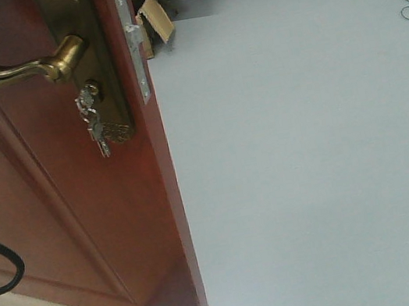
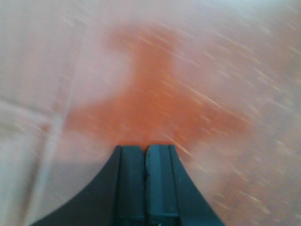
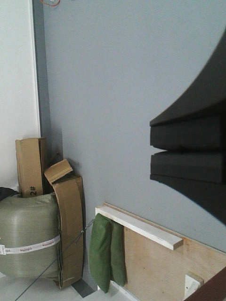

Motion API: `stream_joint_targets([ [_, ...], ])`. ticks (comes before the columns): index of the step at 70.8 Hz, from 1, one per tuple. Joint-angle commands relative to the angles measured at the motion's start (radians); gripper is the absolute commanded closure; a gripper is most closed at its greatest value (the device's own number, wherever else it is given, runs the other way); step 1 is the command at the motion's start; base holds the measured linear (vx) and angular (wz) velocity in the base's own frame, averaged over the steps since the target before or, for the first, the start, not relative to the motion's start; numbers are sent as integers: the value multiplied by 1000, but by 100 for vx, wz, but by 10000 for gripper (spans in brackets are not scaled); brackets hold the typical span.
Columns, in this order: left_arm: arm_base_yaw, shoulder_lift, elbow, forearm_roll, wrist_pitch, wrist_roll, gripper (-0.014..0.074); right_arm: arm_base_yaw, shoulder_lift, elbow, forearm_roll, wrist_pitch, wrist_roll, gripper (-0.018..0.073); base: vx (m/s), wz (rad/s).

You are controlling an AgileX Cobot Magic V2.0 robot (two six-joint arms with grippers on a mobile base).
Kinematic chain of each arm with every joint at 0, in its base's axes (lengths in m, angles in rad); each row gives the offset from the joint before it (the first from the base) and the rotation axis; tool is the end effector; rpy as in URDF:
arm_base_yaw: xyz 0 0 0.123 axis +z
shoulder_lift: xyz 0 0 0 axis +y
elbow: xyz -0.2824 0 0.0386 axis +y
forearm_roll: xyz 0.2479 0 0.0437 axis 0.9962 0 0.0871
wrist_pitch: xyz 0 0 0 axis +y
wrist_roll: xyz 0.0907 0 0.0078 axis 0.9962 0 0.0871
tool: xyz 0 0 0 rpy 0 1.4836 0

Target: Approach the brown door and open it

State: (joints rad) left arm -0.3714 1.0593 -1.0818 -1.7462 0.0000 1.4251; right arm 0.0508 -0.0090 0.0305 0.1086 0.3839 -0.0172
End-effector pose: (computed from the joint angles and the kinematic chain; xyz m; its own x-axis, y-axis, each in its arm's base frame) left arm 0.2169 -0.0846 0.4474 -0.0177 -0.3318 -0.9432 0.3766 0.8717 -0.3137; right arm 0.0522 0.0064 0.1690 -0.3169 0.0674 -0.9461 -0.0630 0.9938 0.0919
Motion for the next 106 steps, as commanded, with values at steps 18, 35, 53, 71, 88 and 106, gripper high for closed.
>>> stream_joint_targets([
  [18,-8,-10,-26,-82,22,2,580,-1,-16,2,-5,-81,-11,559,21,-2],
  [35,-8,-10,-26,-82,22,2,580,-1,-16,2,-5,-81,-11,559,20,0],
  [53,-8,-10,-26,-82,22,2,580,-1,-16,2,-5,-81,-11,559,19,4],
  [71,-8,-10,-26,-82,22,2,580,-1,-16,2,-5,-81,-11,559,17,6],
  [88,-8,-10,-26,-82,22,2,580,-1,-16,2,-5,-81,-11,559,13,5],
  [106,-8,-10,-26,-82,22,2,580,-1,-16,2,-5,-81,-11,559,8,3],
])
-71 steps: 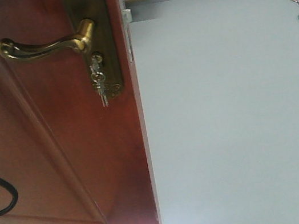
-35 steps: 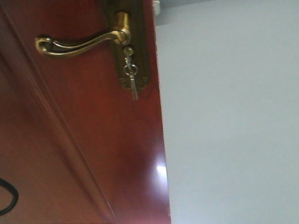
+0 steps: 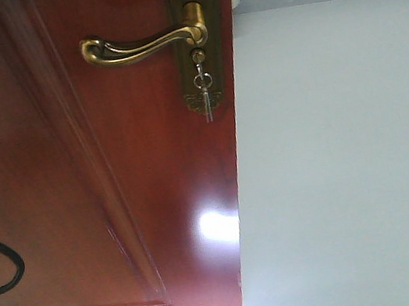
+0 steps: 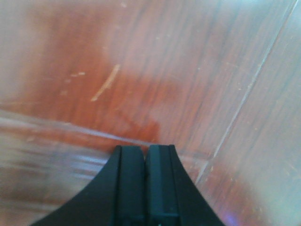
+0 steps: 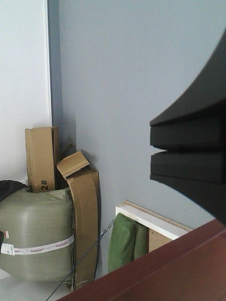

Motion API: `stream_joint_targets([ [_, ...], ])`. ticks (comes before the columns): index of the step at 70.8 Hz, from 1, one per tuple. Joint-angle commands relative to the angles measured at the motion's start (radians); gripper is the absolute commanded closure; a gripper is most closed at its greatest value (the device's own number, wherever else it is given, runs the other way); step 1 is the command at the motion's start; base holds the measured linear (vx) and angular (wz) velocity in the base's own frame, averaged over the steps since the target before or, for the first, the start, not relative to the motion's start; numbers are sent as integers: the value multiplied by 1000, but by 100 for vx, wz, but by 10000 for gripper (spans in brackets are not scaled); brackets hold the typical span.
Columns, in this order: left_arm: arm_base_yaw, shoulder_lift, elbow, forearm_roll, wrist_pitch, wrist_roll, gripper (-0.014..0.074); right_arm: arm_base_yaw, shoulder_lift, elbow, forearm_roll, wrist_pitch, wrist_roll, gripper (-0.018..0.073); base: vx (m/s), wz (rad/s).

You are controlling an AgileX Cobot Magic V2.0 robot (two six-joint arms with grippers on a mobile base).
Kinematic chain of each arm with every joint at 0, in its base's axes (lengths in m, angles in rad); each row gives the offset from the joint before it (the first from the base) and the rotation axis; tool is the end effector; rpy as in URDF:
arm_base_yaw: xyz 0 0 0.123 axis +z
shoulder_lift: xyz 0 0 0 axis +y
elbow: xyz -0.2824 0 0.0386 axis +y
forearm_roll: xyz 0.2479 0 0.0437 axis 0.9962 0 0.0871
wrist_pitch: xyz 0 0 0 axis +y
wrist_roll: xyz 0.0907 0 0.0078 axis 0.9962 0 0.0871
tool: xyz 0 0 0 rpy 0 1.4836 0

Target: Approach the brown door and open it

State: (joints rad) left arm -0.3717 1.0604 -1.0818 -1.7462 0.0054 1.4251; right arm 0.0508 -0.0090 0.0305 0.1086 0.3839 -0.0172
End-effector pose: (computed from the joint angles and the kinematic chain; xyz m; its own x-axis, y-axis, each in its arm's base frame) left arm 0.2170 -0.0852 0.4472 -0.0195 -0.3311 -0.9434 0.3815 0.8697 -0.3132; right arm 0.0522 0.0064 0.1690 -0.3169 0.0674 -0.9461 -0.0630 0.9938 0.0919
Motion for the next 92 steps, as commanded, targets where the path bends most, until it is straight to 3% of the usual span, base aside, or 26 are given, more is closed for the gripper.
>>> stream_joint_targets([
  [1,-7,-11,-26,-82,16,2,580,-1,-16,2,-5,-81,-11,559,4,2],
  [48,-7,-11,-26,-82,13,2,580,-1,-16,2,-5,-81,-11,559,1,0],
  [53,-7,-11,-28,-42,7,-2,580,-1,-16,2,-5,-81,-11,559,0,0],
  [59,-7,-13,-30,119,19,-79,580,-1,-16,2,-5,-81,-11,559,0,0],
  [62,-7,-13,-40,225,26,-172,580,-1,-16,2,-5,-81,-11,559,0,0],
  [65,-7,-13,-55,402,43,-301,580,-1,-16,2,-5,-81,-11,559,0,0],
  [66,-7,-13,-58,430,48,-349,580,-1,-16,2,-5,-81,-11,559,0,0],
  [68,-7,-13,-73,579,61,-453,580,-1,-16,2,-5,-81,-11,559,0,0],
  [69,-7,-13,-76,611,68,-508,580,-1,-16,2,-5,-81,-11,559,0,0],
  [72,-7,-13,-98,799,87,-650,580,-1,-16,2,-5,-81,-11,559,0,0],
  [74,-7,-13,-113,921,105,-791,580,-1,-16,2,-5,-82,-11,559,0,0],
  [75,-7,-13,-119,951,108,-819,580,-1,-16,2,-5,-82,-11,559,0,0],
  [77,-7,-13,-131,1090,118,-927,580,-1,-16,2,-5,-82,-11,559,0,0],
  [83,-7,-13,-146,1341,134,-1194,580,-1,-16,2,-5,-81,-11,559,0,0],
  [89,-7,-13,-149,1522,145,-1352,580,-1,-16,2,-5,-81,-11,559,0,0],
  [92,-7,-13,-149,1575,149,-1410,580,-1,-16,2,-5,-81,-11,559,0,0],
])
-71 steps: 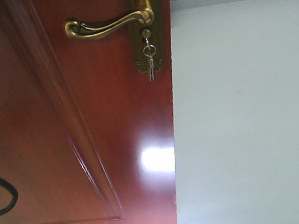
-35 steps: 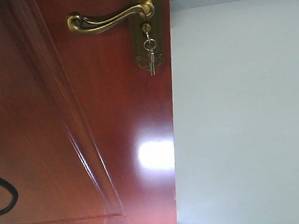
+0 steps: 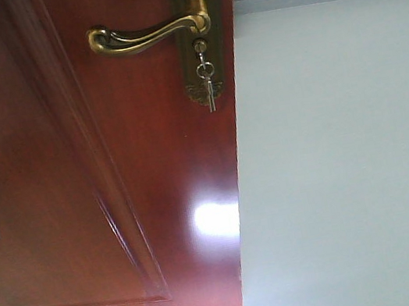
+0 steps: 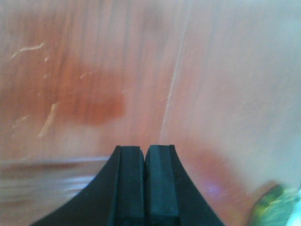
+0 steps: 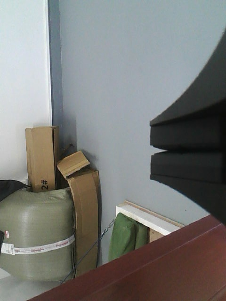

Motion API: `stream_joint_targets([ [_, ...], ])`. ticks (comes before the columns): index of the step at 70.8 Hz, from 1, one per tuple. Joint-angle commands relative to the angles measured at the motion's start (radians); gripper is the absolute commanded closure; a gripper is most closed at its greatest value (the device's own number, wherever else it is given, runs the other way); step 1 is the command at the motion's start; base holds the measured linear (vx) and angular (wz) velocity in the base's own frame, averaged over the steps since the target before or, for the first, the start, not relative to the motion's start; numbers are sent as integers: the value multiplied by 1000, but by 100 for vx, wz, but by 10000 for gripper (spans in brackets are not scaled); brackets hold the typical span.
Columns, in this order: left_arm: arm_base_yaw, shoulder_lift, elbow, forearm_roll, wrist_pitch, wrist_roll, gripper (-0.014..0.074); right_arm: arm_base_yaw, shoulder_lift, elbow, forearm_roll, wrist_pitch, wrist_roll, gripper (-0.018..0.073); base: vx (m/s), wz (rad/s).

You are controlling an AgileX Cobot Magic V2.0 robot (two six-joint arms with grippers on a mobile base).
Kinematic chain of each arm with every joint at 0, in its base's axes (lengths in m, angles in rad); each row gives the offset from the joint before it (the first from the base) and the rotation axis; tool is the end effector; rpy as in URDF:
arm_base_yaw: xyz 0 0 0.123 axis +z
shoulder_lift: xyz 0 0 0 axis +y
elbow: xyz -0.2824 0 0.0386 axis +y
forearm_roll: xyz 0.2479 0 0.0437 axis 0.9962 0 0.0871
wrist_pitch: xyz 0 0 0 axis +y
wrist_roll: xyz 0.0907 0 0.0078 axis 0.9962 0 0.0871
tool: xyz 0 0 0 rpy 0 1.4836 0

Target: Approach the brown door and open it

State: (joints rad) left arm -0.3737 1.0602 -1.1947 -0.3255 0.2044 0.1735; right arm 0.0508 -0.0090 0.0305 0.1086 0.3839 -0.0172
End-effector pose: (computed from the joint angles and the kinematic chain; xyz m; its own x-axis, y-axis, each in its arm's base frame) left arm 0.2085 -0.0881 0.4672 -0.0361 -0.1414 -0.9893 0.4240 0.8943 -0.1433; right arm 0.0522 0.0064 0.1690 -0.3169 0.0674 -0.9461 -0.0630 0.9938 0.0919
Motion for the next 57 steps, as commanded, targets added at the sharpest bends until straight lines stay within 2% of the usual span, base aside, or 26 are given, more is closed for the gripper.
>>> stream_joint_targets([
  [1,-5,-13,-36,173,-50,-174,580,-1,-16,2,-5,-81,-11,559,0,0],
  [8,-5,-13,-36,255,-62,-225,580,-1,-16,2,-5,-81,-11,559,0,0],
  [22,-5,-11,-34,255,-130,-218,580,-1,-16,2,-5,-81,-11,559,0,0],
  [30,9,-67,32,255,-182,-187,580,-1,-16,2,-5,-81,-11,559,0,0],
  [38,40,-187,186,254,-236,-189,580,-1,-16,2,-5,-81,-11,559,0,0],
  [57,159,-543,643,254,-381,-190,580,-1,-16,2,-5,-81,-11,559,0,0],
])
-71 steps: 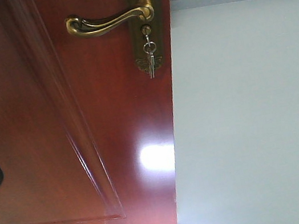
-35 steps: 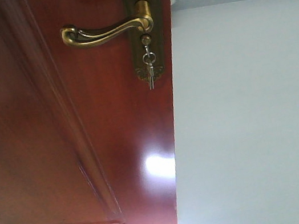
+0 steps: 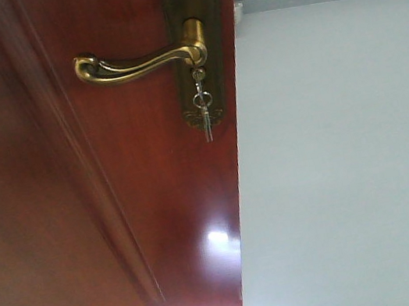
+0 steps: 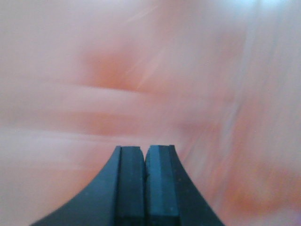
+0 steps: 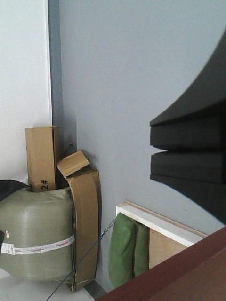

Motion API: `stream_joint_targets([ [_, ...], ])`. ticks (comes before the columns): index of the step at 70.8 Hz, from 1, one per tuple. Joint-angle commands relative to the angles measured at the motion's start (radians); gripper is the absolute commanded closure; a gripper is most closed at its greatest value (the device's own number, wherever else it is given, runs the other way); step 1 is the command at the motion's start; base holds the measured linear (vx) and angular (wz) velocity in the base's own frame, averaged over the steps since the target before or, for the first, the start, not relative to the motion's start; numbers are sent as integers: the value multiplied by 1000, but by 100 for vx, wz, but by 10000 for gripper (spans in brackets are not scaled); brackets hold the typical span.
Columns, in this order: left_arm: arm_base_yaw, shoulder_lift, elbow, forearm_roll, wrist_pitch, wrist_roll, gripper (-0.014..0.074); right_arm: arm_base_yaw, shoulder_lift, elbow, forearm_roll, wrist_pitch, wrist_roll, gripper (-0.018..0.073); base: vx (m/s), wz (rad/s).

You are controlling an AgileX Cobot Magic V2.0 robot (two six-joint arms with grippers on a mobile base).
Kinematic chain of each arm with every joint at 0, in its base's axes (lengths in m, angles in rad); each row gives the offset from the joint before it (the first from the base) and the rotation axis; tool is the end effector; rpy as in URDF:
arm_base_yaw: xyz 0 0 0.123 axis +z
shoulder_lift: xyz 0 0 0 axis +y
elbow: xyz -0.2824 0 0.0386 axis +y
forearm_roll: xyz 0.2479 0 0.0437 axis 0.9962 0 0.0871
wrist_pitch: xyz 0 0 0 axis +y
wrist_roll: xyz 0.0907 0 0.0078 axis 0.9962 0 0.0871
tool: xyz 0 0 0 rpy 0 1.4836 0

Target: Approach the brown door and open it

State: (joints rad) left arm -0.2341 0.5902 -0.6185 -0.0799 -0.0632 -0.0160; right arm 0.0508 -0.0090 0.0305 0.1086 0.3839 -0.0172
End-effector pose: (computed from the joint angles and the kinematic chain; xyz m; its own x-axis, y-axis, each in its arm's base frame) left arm 0.1198 -0.0281 0.3790 0.1502 -0.1341 -0.9795 0.2426 0.9655 -0.0950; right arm 0.0522 0.0064 0.1690 -0.3169 0.0674 -0.9461 -0.0630 0.9938 0.0919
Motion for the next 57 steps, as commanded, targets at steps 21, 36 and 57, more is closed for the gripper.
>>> stream_joint_targets([
  [21,59,-421,489,2,-128,-1,580,-1,-16,2,-5,-81,-11,559,0,0],
  [36,59,-607,678,2,-146,-55,580,-1,-16,2,-5,-80,-11,559,0,0],
  [57,59,-628,673,2,-63,-60,580,-1,-16,2,-5,-81,-11,559,0,0],
])
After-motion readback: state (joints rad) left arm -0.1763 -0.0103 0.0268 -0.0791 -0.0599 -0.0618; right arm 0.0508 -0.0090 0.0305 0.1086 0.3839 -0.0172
